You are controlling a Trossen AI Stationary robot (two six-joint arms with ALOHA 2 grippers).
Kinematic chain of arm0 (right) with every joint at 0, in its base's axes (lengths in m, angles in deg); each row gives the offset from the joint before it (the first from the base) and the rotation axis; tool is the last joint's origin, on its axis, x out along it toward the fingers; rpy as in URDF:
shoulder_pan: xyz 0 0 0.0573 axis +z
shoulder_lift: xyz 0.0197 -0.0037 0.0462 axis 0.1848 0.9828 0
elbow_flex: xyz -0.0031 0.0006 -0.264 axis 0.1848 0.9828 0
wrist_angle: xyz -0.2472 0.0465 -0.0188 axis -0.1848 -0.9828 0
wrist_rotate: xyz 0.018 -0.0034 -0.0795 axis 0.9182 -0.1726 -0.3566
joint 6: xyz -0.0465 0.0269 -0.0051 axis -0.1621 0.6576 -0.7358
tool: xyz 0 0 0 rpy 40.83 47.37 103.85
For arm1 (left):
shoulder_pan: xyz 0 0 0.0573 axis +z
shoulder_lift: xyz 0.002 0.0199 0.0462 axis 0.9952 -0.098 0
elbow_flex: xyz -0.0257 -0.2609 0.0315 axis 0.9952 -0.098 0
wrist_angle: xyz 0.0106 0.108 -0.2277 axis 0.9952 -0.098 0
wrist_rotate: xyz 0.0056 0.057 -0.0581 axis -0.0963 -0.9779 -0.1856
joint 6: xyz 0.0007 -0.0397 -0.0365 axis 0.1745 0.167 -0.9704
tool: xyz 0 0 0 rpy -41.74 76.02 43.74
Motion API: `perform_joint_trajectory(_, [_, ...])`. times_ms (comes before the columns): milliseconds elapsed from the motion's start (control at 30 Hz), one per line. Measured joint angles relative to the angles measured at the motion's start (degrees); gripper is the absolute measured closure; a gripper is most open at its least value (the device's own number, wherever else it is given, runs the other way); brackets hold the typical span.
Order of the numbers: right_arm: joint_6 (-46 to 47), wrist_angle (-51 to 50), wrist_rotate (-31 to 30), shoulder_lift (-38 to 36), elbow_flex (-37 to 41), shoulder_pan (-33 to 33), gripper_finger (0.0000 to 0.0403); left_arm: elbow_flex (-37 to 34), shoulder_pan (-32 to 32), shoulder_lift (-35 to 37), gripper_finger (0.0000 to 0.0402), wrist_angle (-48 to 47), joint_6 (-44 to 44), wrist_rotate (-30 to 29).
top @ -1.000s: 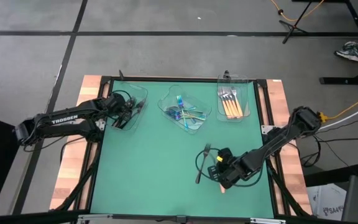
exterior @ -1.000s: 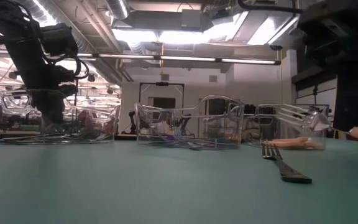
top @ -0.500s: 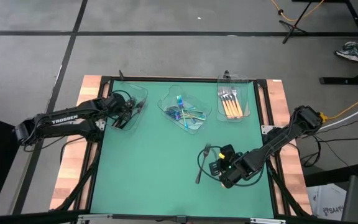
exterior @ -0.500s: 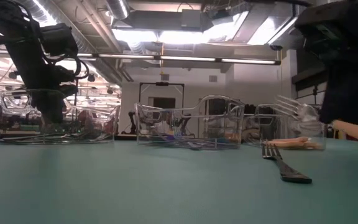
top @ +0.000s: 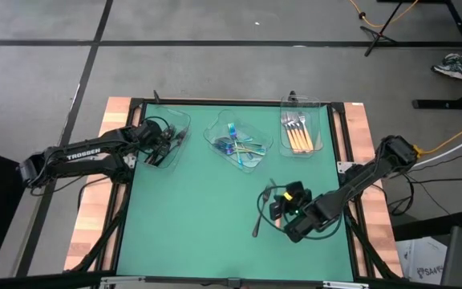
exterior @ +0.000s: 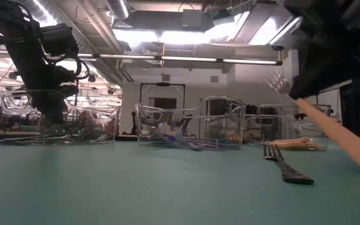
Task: Sort silverware by color (type)
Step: Put the orange fork into the right transparent bin
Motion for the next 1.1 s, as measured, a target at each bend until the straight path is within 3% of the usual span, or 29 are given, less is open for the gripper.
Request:
perform_joint_trajectory(333, [-2.8, -6.2, -5.3, -9.0, 0.0, 0.0, 0.0403, 0.0, 0.0, 0.0, 0.0337, 0.0, 0.0, 0.0])
perform_joint_trajectory(633, [-4.0, -17.3, -10.0, -22.1, -0.1, -1.9, 0.0403, 0.0, 0.0, 0.0, 0.0337, 0.0, 0.0, 0.0])
perform_joint_trajectory(833, [-14.4, -19.9, -9.0, -31.6, -0.1, -9.8, 0.0403, 0.0, 0.0, 0.0, 0.0337, 0.0, 0.0, 0.0])
perform_joint_trajectory(1100, [-32.6, -19.3, -2.9, -41.7, -0.1, -26.5, 0.0403, 0.0, 0.0, 0.0, 0.0337, 0.0, 0.0, 0.0])
